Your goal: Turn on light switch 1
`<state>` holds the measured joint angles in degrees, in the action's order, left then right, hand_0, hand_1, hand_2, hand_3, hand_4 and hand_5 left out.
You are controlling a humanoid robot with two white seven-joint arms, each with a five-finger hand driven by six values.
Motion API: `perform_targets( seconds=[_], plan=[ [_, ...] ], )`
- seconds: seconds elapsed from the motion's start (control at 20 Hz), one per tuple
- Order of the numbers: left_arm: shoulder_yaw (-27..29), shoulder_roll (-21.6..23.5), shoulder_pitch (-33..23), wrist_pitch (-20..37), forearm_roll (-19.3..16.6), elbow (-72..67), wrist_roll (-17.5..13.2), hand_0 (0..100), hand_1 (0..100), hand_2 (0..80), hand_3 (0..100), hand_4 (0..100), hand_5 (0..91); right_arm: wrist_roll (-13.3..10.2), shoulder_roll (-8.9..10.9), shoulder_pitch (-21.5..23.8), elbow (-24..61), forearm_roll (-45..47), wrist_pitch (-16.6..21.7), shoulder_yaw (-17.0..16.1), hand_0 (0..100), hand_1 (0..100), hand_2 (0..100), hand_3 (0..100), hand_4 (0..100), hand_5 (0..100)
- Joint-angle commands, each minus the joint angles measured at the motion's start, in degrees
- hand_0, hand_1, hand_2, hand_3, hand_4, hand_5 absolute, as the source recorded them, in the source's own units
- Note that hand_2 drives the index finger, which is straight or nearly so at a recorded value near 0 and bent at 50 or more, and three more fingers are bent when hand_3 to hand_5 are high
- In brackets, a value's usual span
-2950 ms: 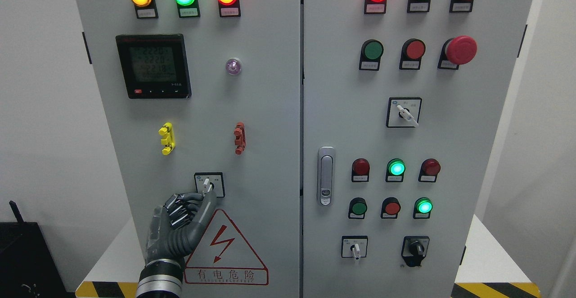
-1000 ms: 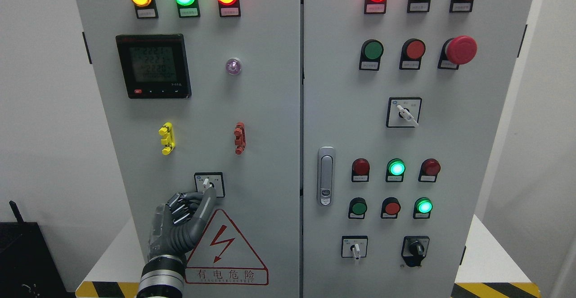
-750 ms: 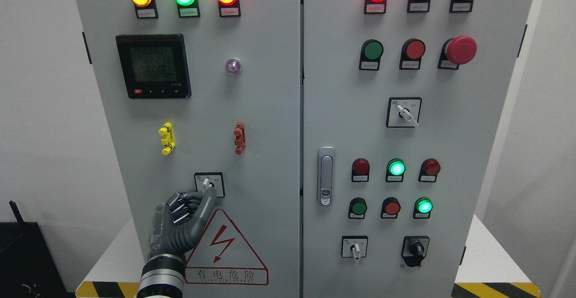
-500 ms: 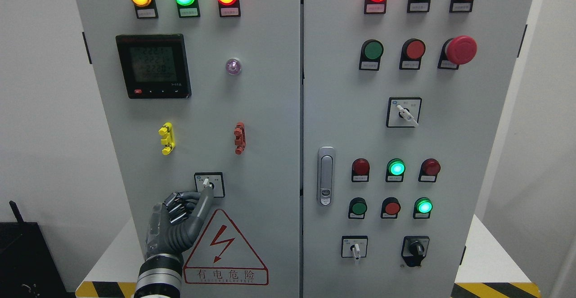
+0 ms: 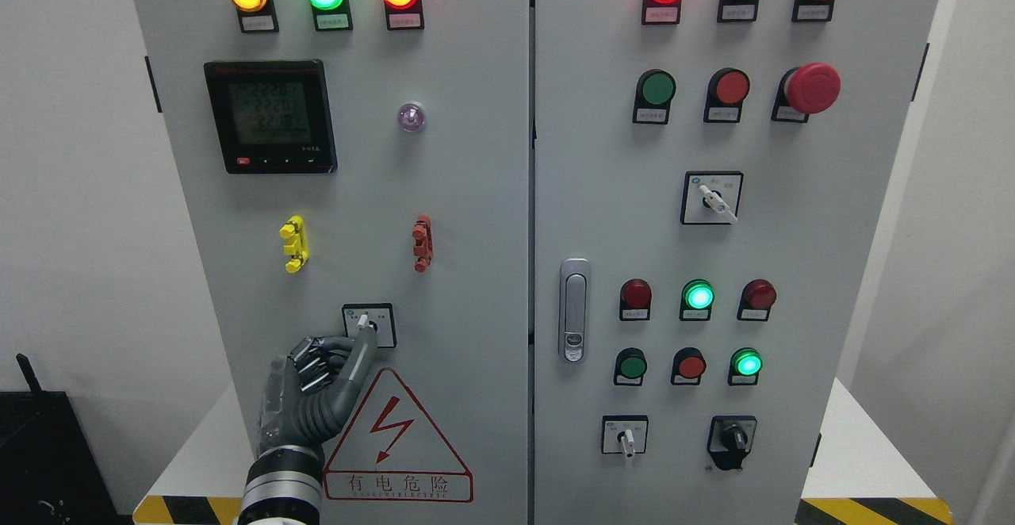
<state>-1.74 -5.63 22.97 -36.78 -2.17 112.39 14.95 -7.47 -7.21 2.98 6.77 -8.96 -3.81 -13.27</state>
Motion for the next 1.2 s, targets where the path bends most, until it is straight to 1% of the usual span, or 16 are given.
perform_targets(
  seconds=[0.0, 1.15],
  plan=[
    [-0.3, 0.0, 0.1, 0.0, 0.0, -0.4, 0.1, 22, 60, 55.5, 81, 91, 84.0, 0.0, 0.0, 0.0, 0.0, 0.0, 0.0, 0.0, 31, 0, 0, 0, 0, 0],
    [-1.2, -0.1, 0.7, 0.0, -0.1, -0.9, 0.1, 23, 59, 56.6, 82, 92, 84.2, 0.0, 0.0, 0.0, 0.0, 0.0, 0.0, 0.0, 31, 0, 0, 0, 0, 0]
  ],
)
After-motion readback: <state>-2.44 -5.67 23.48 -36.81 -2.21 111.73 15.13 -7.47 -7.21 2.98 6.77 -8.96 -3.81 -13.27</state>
